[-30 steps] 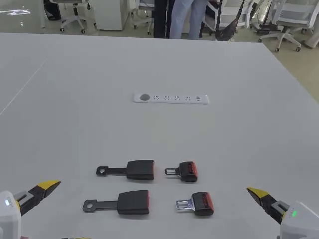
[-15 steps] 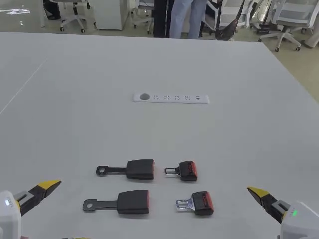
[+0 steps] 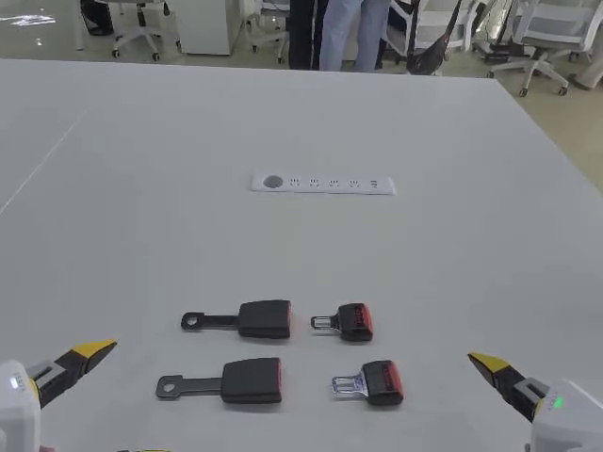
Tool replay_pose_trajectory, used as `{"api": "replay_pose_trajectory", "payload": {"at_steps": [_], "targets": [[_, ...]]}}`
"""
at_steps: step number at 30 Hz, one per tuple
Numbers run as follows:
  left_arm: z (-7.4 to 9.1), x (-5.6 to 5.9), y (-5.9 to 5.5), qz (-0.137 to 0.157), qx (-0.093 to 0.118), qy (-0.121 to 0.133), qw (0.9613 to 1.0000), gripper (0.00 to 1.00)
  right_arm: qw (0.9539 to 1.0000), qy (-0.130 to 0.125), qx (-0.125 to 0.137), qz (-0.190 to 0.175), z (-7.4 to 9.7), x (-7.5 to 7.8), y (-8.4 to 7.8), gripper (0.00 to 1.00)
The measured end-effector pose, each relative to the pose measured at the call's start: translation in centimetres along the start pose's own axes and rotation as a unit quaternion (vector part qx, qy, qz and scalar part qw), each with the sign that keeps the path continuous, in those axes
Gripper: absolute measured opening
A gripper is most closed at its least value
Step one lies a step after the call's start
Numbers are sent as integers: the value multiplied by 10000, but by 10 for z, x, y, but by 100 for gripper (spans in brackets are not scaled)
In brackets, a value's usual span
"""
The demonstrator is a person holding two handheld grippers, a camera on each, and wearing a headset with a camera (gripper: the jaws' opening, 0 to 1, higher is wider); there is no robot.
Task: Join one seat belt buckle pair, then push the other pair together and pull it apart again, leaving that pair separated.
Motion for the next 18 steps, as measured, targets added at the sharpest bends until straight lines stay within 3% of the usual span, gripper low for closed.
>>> {"api": "replay_pose_trajectory", "payload": {"at_steps": [9, 18], "targets": [[0, -3, -4, 9, -7, -29, 10000, 100, 10000, 11, 8, 8, -1, -2, 4, 99], [-4, 5, -2, -55, -56, -113, 9999, 99, 9999, 85, -50, 80, -1, -1, 4, 98]]}}
Point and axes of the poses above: the centre of the closed fingertips' face, and the gripper's own axes: z roughly backward along the fingers, x roughly to its right, y roughly out of its top, the point moved 6 cm from there along z, roughly backward along the fingers, and after that the axes turned 2 degrees about z, right-handed, at the moved point
